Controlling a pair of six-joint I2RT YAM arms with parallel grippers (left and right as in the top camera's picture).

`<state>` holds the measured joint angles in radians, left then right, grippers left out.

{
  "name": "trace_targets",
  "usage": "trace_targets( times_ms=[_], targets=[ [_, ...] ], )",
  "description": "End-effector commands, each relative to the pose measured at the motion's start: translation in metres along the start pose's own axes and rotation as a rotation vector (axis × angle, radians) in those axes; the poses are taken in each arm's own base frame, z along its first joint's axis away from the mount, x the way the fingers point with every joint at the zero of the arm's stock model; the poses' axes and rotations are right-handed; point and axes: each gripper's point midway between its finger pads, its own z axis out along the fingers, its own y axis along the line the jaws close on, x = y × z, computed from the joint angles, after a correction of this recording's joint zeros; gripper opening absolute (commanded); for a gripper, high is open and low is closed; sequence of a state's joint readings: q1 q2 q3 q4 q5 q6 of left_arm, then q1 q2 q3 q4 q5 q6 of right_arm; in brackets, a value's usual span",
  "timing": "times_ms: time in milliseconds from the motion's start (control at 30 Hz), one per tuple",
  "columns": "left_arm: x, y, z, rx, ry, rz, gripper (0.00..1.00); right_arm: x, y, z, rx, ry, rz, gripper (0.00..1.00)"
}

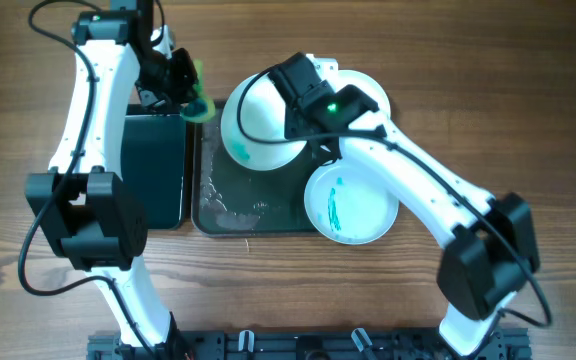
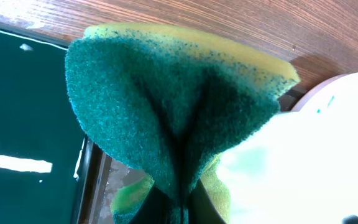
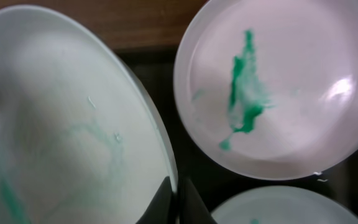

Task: Clean dirty plates on tray and stack at the side

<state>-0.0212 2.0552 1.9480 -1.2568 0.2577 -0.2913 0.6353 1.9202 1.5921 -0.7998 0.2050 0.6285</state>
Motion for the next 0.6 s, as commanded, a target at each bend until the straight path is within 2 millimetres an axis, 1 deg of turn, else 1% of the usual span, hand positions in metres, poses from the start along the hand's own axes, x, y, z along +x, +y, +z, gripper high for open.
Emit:
trace_targets(
  times_ms=[0,100,200,233,267,333,367,400,467,533,567],
  targets=[
    [-0.004,-0.001,-0.004,-0.024,-0.031,0.001,0.04,0.047,0.026,0.038,-0.154,0.209,0.03,0.04],
    [-0.006,-0.001,-0.004,-0.021,-0.037,0.003,0.04,0.059,0.024,0.06,-0.135,0.241,0.027,0.04],
    [-0.006,-0.002,-0.004,-0.021,-0.038,-0.001,0.04,0.07,0.023,0.068,-0.132,0.288,0.022,0.06],
    [-0.006,-0.001,-0.004,-0.021,-0.038,-0.001,0.04,0.072,0.022,0.067,-0.127,0.293,0.022,0.11],
    [-0.006,-0.002,-0.004,-0.021,-0.038,-0.001,0.04,0.071,0.021,0.067,-0.128,0.292,0.01,0.24],
    [-0.006,-0.001,-0.004,-0.021,-0.037,-0.001,0.04,0.068,0.021,0.068,-0.146,0.28,-0.072,0.43],
    [-0.006,-0.002,-0.004,-0.02,-0.037,-0.009,0.04,0.066,0.022,0.068,-0.17,0.274,-0.133,0.57],
    [-0.006,-0.002,-0.004,-0.019,-0.037,-0.021,0.04,0.062,0.025,0.069,-0.212,0.262,-0.202,0.63],
    [-0.006,-0.002,-0.004,-0.019,-0.037,-0.027,0.04,0.054,0.029,0.07,-0.287,0.238,-0.305,0.64],
    [-0.006,-0.002,-0.004,-0.019,-0.038,-0.027,0.04,0.047,0.027,0.075,-0.331,0.217,-0.367,0.63],
    [-0.006,-0.002,-0.004,-0.02,-0.038,-0.027,0.04,0.045,0.03,0.08,-0.385,0.209,-0.419,0.62]
  ],
)
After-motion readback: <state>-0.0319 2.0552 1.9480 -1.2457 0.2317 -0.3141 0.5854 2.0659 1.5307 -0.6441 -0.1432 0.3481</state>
